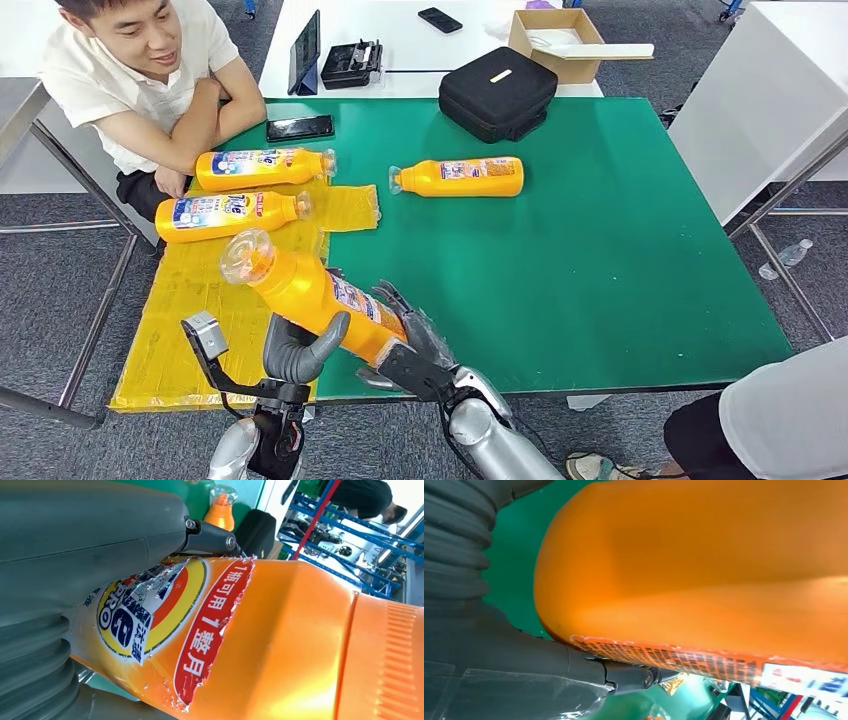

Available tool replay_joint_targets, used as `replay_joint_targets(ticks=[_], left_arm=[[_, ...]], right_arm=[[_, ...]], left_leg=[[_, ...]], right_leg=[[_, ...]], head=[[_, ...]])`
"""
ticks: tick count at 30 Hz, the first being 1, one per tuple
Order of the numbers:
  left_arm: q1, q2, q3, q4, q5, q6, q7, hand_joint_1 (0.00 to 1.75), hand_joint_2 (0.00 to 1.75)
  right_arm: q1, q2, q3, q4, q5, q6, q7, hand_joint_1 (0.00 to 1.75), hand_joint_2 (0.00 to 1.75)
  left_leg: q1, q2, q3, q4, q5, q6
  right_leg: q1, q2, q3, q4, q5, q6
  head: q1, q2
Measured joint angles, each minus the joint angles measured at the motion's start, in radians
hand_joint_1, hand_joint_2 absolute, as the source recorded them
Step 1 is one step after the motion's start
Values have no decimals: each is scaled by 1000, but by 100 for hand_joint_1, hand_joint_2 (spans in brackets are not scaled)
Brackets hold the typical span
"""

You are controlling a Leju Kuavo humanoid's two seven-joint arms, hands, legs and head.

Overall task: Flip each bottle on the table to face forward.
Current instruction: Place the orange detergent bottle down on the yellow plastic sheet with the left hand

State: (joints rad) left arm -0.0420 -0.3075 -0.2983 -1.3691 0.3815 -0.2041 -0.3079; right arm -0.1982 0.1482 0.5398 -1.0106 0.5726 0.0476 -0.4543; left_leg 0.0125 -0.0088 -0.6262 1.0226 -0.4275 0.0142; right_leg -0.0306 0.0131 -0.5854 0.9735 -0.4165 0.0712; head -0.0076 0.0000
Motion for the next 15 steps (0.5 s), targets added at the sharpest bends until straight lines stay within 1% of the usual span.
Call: replay_joint_targets(ticks=[15], left_arm=[[1, 0, 0, -5, -2, 2, 0, 175, 175]], right_arm=[[1, 4, -11, 10, 1, -3, 0, 0, 175]], left_leg=[[0, 0, 0, 0, 0, 0]], right_leg=[[0, 0, 0, 0, 0, 0]], head=[[0, 0]])
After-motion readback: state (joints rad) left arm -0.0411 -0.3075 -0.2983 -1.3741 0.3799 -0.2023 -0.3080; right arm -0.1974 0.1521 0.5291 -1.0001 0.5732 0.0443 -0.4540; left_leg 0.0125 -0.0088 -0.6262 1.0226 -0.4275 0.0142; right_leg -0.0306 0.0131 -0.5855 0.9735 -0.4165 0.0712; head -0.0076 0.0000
